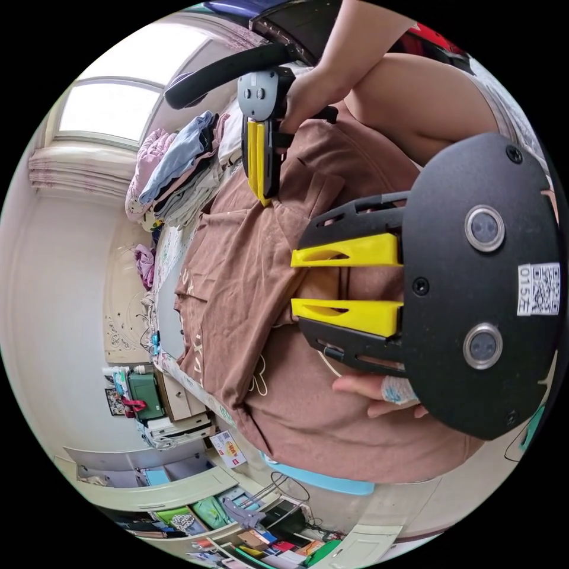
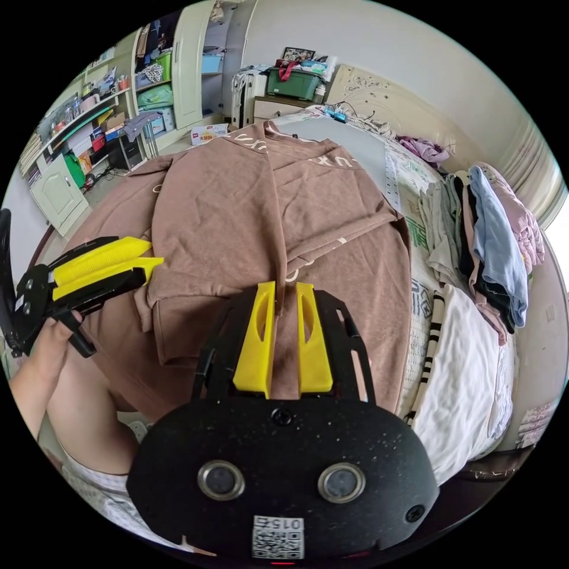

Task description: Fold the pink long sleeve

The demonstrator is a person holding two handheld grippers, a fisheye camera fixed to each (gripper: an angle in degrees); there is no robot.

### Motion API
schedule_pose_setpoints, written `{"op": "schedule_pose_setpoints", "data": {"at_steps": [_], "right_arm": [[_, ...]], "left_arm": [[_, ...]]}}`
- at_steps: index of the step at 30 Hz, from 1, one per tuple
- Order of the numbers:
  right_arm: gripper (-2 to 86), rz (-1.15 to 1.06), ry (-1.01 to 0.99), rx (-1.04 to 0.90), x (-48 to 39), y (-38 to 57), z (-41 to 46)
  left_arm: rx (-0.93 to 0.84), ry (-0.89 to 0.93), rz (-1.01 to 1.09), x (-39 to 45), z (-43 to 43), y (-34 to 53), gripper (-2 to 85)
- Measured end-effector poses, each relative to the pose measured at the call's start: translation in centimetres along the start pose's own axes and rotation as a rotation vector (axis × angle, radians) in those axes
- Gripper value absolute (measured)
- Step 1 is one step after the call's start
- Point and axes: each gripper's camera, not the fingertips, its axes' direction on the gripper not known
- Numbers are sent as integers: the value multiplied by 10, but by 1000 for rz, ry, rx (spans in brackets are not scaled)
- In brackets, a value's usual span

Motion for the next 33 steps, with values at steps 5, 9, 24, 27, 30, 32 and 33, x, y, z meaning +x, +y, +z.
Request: {"op": "schedule_pose_setpoints", "data": {"at_steps": [5, 9, 24, 27, 30, 32, 33], "right_arm": [[60, -4, -11, -1, 0, 1, 1], [58, -8, -5, -1, -2, 2, 1], [28, -41, 7, -1, -11, 4, 3], [26, -46, 15, -1, -13, 5, 3], [24, -46, 16, 0, -14, 5, 4], [23, -48, 20, 0, -15, 6, 4], [23, -48, 22, 1, -15, 6, 4]], "left_arm": [[-2, -23, 12, 9, 0, 2, 85], [-2, -28, 12, 12, 0, 3, 85], [-6, -2, -26, 5, 0, 6, 89], [-4, -11, -20, 6, 0, 6, 89], [-4, -11, -19, 5, 0, 6, 89], [-3, -6, -23, 3, 0, 6, 90], [-3, -5, -23, 3, 0, 6, 90]]}}
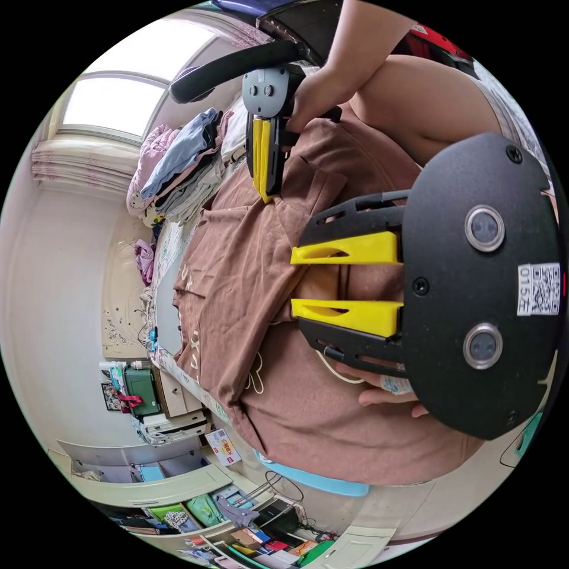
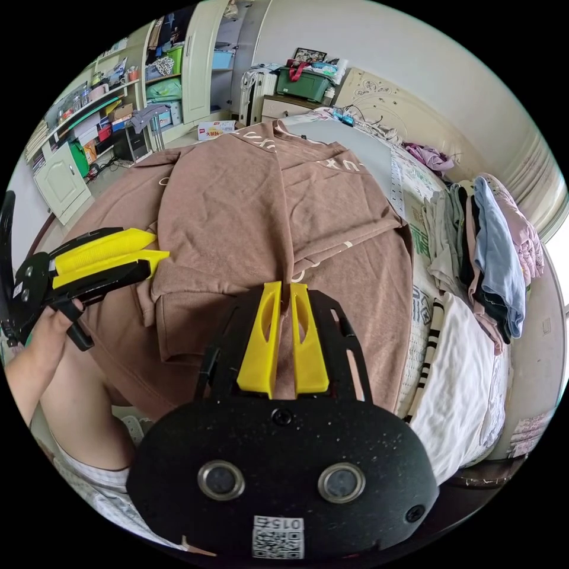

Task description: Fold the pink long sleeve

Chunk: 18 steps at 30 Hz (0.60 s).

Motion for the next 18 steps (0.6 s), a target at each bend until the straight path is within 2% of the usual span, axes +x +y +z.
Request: {"op": "schedule_pose_setpoints", "data": {"at_steps": [18], "right_arm": [[14, -8, 9, 1, -6, 3, 3]], "left_arm": [[0, 15, -5, -10, 0, -2, 89]]}}
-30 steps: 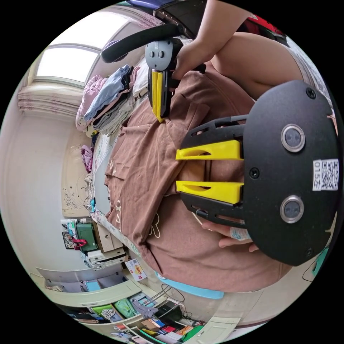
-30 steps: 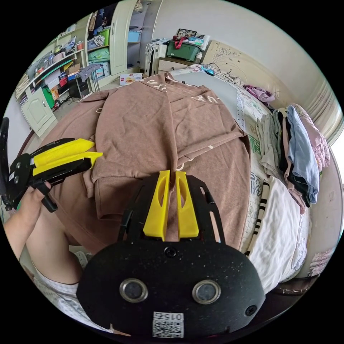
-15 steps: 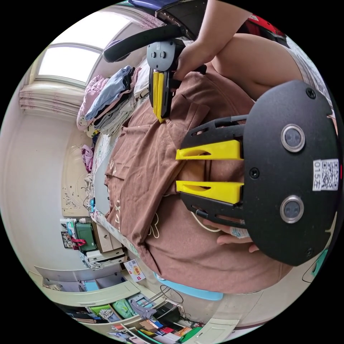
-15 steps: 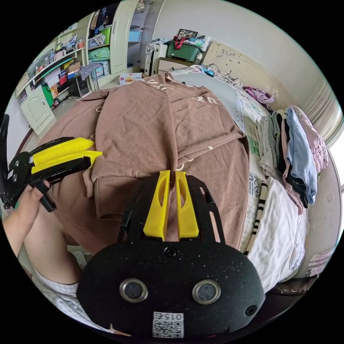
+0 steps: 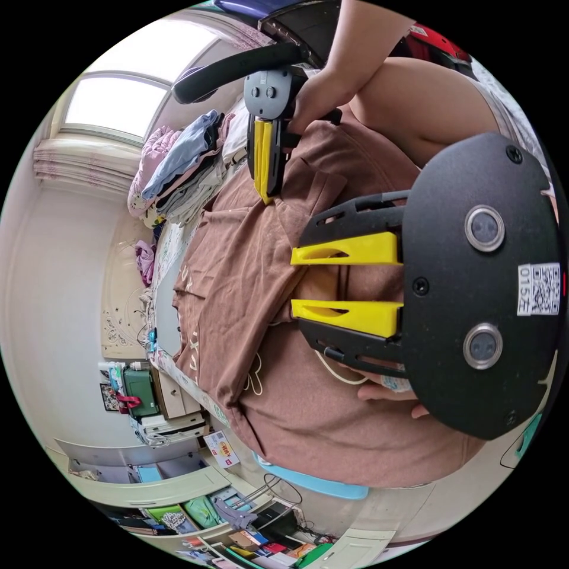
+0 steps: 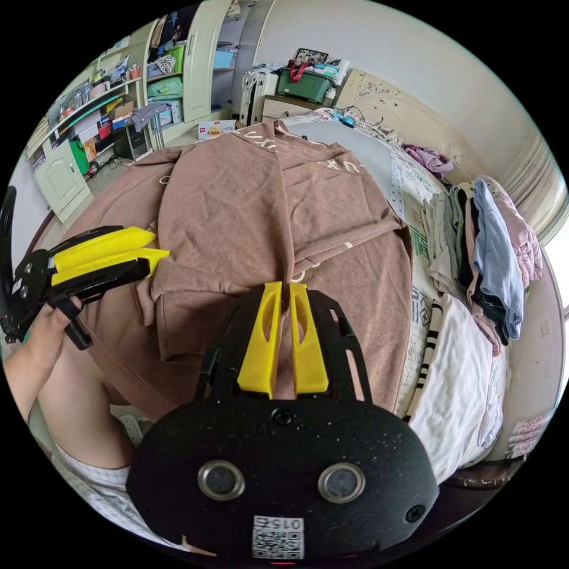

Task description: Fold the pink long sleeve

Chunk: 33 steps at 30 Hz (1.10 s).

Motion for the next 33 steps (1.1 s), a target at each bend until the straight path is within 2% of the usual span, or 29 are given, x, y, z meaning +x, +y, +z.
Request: {"op": "schedule_pose_setpoints", "data": {"at_steps": [33], "right_arm": [[4, -39, 69, 4, -23, 1, 12]], "left_arm": [[-2, 26, -14, -20, 3, -10, 90]]}}
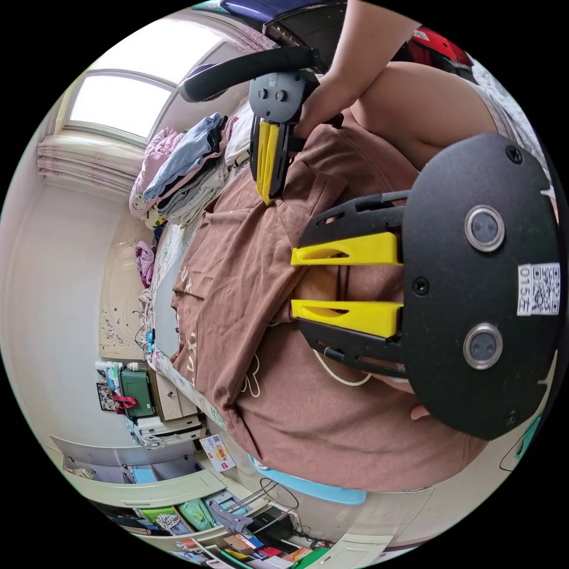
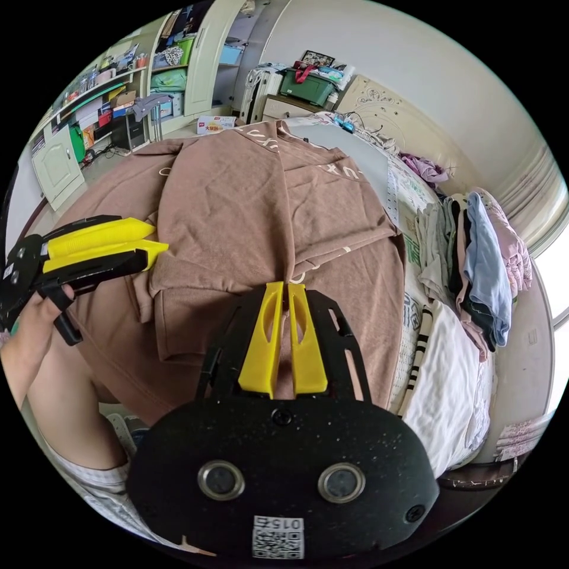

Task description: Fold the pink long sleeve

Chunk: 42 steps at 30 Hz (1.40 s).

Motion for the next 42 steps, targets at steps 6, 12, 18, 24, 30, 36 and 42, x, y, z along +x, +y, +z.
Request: {"op": "schedule_pose_setpoints", "data": {"at_steps": [6, 12, 18, 24, 30, 36, 42], "right_arm": [[4, 14, -32, -2, 4, -1, 4], [4, 12, -27, -2, 2, -2, 7], [4, 10, -23, -1, 0, -3, 11], [3, 6, -17, -1, -1, -5, 16], [3, 6, -17, 0, 0, -7, 21], [3, 3, -11, 1, 1, -9, 26], [2, 3, -11, 1, 4, -11, 31]], "left_arm": [[0, 2, -1, -3, 1, -2, 90], [0, 7, -4, -5, 2, -5, 90], [0, 12, -7, -8, 3, -8, 90], [1, 15, -9, -10, 3, -10, 89], [1, 19, -12, -12, 4, -13, 89], [2, 27, -18, -13, 4, -15, 89], [3, 34, -23, -15, 4, -17, 89]]}}
